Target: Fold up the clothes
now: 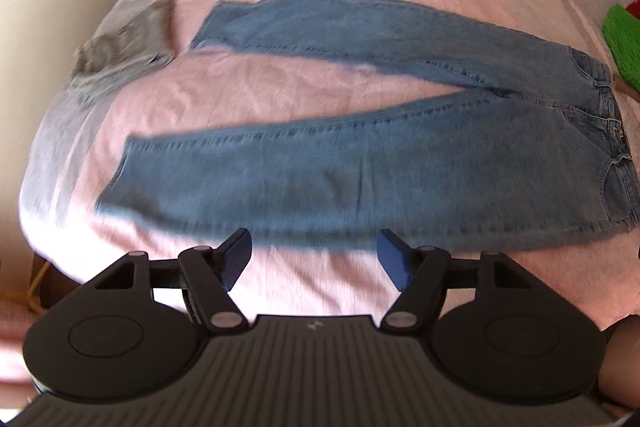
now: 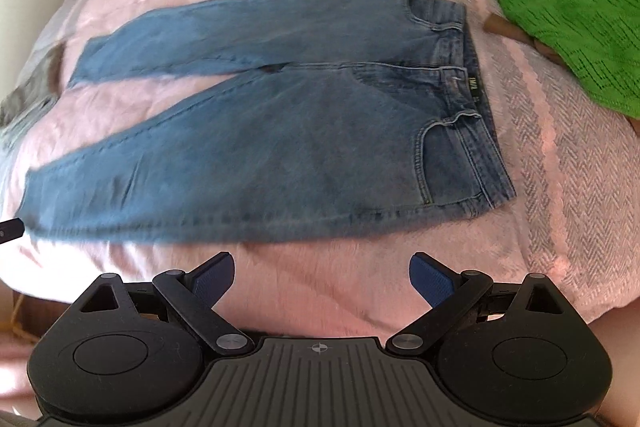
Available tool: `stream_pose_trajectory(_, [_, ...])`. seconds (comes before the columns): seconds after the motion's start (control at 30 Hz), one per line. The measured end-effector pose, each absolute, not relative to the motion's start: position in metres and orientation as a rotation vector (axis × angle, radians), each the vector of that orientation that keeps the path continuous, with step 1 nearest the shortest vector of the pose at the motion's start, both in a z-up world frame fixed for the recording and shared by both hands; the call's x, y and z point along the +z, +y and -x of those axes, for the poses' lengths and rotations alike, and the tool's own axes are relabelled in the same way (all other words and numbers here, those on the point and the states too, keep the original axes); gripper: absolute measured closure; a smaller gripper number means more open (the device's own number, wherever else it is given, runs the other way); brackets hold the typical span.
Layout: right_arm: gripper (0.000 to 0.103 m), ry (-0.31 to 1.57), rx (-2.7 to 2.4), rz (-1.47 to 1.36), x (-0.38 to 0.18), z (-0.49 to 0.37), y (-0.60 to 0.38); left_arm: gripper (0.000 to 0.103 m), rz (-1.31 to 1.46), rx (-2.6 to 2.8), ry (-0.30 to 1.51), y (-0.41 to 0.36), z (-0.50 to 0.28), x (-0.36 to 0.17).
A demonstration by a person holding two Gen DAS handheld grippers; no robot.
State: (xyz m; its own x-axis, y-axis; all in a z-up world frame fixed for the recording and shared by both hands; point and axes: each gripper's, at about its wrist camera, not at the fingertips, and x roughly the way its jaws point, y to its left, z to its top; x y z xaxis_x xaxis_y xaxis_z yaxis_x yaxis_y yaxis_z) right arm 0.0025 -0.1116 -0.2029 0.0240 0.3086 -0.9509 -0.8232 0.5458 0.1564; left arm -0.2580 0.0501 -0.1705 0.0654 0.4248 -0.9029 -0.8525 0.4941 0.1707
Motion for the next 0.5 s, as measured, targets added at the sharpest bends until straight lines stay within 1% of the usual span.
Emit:
stream_pose_trajectory(0.23, [0.006,1.303,0.723,0.473,-0.233,-0.037,-0.083,0.037,0.434,0.877,1.182,0.134,0.226,-0.204])
stream_pose_trajectory(0.37, [0.006,1.318,0.644,0.488,-0.262,-0.056,-0.062,0.037,0.408,0.782,1.212,0.175,0.207,-0.239])
stream_pose_trajectory(0.5, [0.006,1.281,0.634,0.504,-0.291,-0.081,-0.034,0.038,0.344,0.688,1.232,0.216,0.182,-0.280])
